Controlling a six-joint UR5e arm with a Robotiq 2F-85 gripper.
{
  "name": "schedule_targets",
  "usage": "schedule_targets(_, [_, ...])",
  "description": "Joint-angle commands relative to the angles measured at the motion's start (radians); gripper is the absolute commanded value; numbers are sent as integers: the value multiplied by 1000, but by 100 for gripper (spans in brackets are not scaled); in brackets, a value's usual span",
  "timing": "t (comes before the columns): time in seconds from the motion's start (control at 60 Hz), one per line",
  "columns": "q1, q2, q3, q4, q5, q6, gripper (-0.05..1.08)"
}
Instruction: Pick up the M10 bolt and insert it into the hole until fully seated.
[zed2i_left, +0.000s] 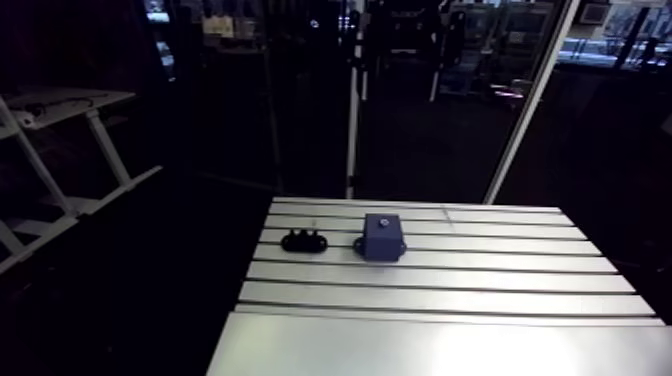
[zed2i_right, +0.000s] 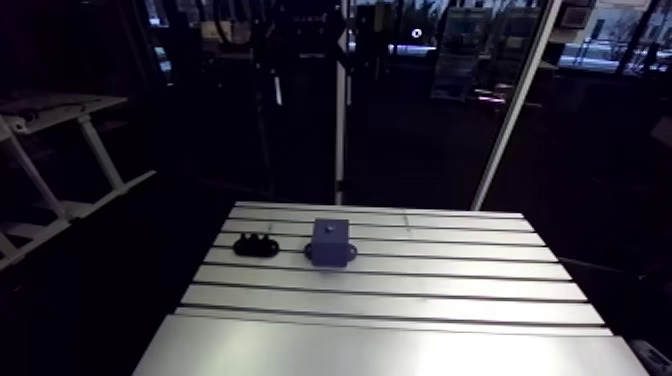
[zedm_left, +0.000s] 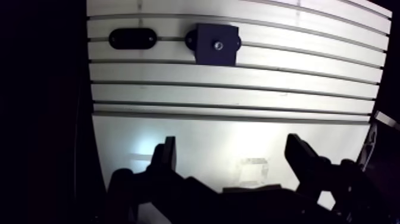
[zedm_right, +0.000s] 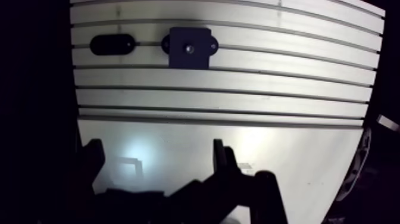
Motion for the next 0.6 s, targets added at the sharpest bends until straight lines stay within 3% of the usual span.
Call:
schedule_targets(0.017, [-8, -30, 58, -6, -4, -1, 1])
schedule_targets(0.6, [-12, -28, 75, -40, -8, -2, 1])
